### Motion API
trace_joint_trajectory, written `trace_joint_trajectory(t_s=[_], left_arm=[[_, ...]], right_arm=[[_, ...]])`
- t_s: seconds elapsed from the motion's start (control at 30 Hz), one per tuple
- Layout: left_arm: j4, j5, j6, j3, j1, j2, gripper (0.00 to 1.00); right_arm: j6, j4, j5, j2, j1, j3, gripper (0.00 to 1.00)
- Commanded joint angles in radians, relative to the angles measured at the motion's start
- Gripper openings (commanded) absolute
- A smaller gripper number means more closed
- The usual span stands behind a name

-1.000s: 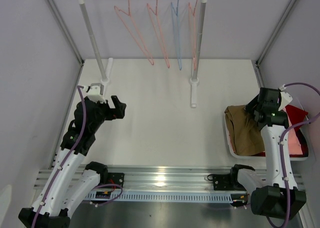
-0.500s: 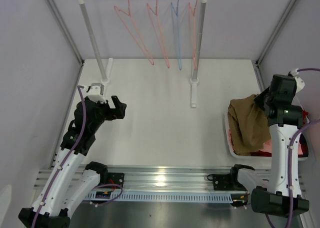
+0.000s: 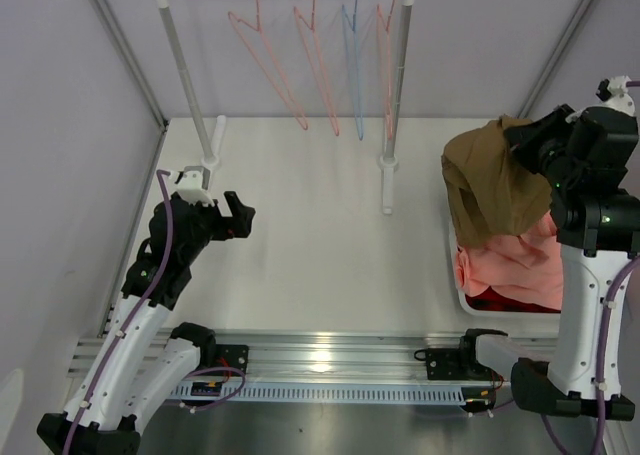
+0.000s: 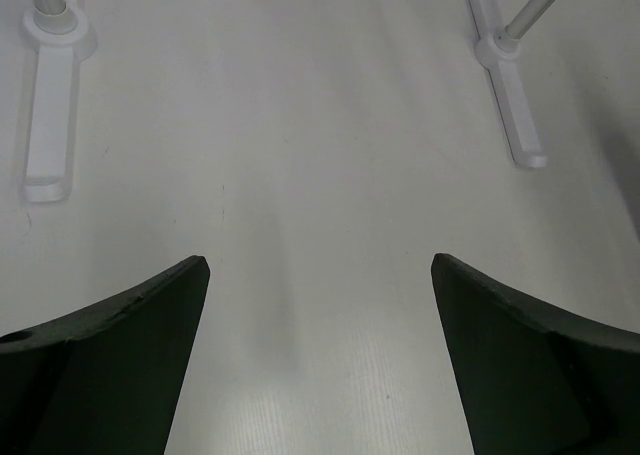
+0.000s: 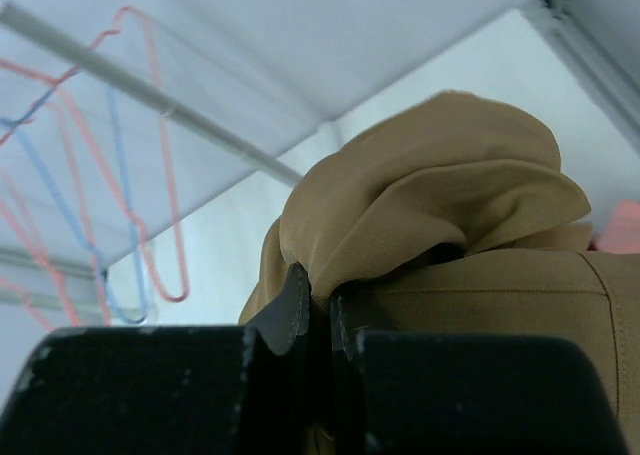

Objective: Place the skirt on the hanger

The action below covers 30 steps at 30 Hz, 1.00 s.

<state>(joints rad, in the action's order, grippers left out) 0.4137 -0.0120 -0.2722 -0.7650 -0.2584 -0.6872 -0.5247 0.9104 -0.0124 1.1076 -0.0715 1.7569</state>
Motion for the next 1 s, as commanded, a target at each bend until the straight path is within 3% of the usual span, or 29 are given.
trace_joint_trajectory(t_s=[0.0, 0.07, 0.2, 0.43, 0.63, 0.77, 0.83, 0.87, 0.93, 0.97], left_arm=[[-0.023, -0.017, -0.013, -0.033, 0.007, 0.002, 0.99], [-0.023, -0.016, -0.015, -0.031, 0.007, 0.002, 0.99], [-0.021, -0.013, -0.015, -0.036, 0.007, 0.000, 0.99], [-0.016, -0.011, -0.013, -0.034, 0.007, -0.001, 0.99], [-0.012, -0.022, -0.010, -0.034, 0.007, -0.008, 0.99], [-0.015, -0.083, -0.012, -0.034, 0.007, -0.018, 0.99], [-0.015, -0.114, -0.021, -0.036, 0.007, -0.023, 0.99], [-0.018, -0.165, -0.031, -0.036, 0.005, -0.028, 0.99], [-0.038, -0.212, -0.064, -0.020, 0.005, -0.038, 0.99], [-0.049, -0.233, -0.076, -0.016, 0.005, -0.044, 0.99]], right_arm=[[-0.014, -0.163, 0.046, 0.014, 0.108, 0.090, 0.00], [-0.011, -0.188, 0.000, 0.024, 0.175, 0.099, 0.00], [0.008, -0.191, -0.158, 0.055, 0.439, 0.096, 0.00], [0.000, -0.222, -0.440, 0.081, 0.764, -0.072, 0.00], [-0.089, -0.281, -0.534, 0.159, 0.884, -0.282, 0.00], [-0.112, -0.315, -0.512, 0.303, 0.904, -0.307, 0.01], [-0.109, -0.306, -0.499, 0.412, 0.906, -0.271, 0.16], [-0.097, -0.300, -0.492, 0.446, 0.906, -0.258, 0.39], [-0.078, -0.294, -0.465, 0.511, 0.906, -0.235, 0.63], [-0.064, -0.298, -0.460, 0.517, 0.906, -0.240, 0.69]])
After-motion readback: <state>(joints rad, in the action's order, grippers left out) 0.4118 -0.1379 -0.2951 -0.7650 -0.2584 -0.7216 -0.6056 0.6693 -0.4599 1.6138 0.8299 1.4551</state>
